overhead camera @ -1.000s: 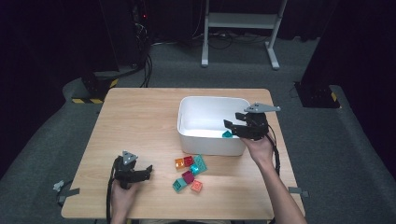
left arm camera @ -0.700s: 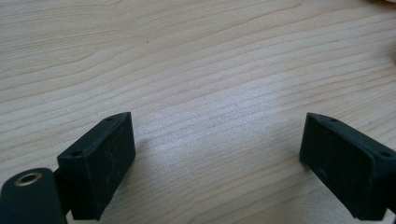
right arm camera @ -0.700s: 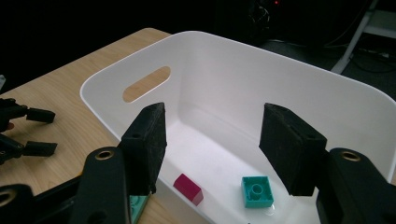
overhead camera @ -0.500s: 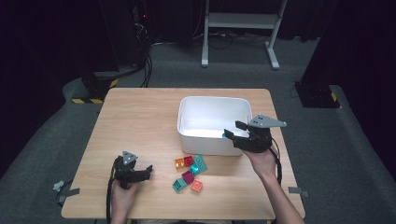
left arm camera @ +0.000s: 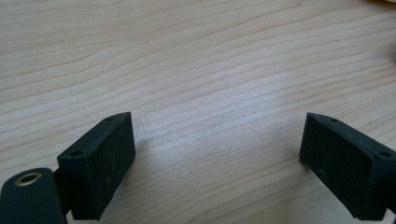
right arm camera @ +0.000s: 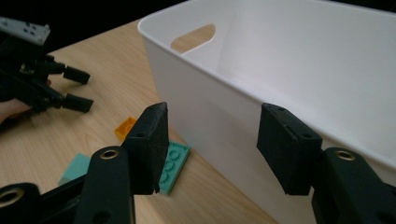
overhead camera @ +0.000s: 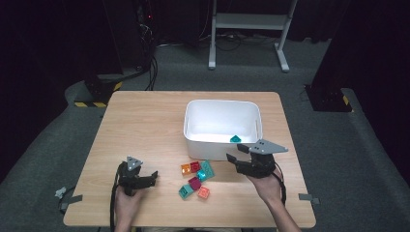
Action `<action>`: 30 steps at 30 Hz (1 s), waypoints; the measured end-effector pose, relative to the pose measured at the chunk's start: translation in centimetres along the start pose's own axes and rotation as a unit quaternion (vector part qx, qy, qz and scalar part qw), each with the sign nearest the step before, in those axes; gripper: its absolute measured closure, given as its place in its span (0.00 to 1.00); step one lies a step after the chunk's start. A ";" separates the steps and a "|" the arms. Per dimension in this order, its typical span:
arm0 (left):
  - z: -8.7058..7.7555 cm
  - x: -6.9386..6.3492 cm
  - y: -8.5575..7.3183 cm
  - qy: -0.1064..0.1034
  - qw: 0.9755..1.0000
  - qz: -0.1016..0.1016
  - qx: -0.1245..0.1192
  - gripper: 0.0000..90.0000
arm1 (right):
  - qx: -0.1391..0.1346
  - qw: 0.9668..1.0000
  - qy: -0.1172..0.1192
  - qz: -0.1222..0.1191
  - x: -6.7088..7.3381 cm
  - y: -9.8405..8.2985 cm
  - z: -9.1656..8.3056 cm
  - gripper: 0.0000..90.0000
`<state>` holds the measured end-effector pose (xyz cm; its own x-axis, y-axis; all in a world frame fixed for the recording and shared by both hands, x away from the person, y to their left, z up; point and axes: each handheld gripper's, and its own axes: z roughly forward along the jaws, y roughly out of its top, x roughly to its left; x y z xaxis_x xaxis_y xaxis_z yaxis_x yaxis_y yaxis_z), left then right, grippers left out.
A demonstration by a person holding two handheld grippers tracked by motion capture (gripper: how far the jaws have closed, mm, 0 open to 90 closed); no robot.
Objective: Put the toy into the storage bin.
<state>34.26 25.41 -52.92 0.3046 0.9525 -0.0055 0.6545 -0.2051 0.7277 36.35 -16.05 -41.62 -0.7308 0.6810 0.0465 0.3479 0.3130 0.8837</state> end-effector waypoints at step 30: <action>0.0 0.0 0.0 0.000 1.000 -0.001 0.000 0.12 | 0.085 0.992 0.092 -0.004 6.0 -7.3 5.9 0.49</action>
<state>34.24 25.39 -52.91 0.3032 0.9529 -0.0059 0.6547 -0.2039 0.7278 32.86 -10.36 -50.56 -0.8236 0.5504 0.1369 0.4234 0.4362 0.7940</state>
